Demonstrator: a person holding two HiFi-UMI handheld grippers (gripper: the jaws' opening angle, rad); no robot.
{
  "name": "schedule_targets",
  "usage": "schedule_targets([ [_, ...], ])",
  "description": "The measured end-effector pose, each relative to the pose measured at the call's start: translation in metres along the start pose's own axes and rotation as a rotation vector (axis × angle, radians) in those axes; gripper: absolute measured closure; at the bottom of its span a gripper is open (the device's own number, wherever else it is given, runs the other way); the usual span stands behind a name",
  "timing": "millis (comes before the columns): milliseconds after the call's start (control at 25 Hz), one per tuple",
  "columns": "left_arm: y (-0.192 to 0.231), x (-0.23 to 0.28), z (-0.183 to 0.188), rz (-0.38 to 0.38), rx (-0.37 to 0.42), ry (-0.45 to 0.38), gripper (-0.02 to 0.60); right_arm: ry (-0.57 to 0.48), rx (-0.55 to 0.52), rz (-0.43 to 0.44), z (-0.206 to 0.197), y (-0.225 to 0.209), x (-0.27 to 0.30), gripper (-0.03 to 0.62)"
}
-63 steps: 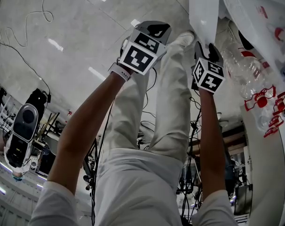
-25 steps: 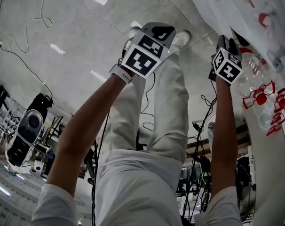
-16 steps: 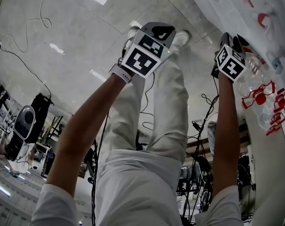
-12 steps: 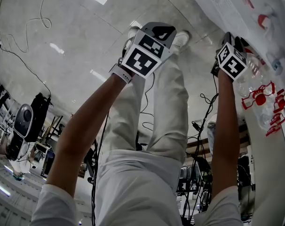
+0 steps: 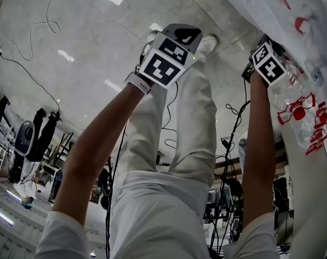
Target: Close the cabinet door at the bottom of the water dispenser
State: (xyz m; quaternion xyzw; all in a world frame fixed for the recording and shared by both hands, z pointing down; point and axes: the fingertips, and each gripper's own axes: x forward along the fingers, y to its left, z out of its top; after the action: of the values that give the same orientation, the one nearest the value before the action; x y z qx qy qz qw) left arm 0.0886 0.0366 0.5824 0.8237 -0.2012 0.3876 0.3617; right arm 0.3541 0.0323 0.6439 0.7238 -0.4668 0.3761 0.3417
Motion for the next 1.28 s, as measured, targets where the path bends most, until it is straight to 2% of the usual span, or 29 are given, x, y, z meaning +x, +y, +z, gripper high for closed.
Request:
schedule_targets([
  [680,0.002,-0.035,0.021,0.010,0.010,-0.022,0.575,-0.003,-0.027,0.053,0.003,0.015,-0.039,0.439],
  [920,-0.004,-0.061,0.032,0.019,0.011,-0.051,0.575,-0.037,-0.032,0.124,0.006,0.029,-0.066,0.493],
  [1120,-0.013,-0.087,0.040,0.039,0.018,-0.081,0.575,-0.059,-0.105,0.174,0.011,0.046,-0.096,0.576],
  [1280,-0.022,-0.108,0.044,0.048,0.014,-0.095,0.575,-0.085,-0.124,0.205,0.019,0.057,-0.126,0.583],
])
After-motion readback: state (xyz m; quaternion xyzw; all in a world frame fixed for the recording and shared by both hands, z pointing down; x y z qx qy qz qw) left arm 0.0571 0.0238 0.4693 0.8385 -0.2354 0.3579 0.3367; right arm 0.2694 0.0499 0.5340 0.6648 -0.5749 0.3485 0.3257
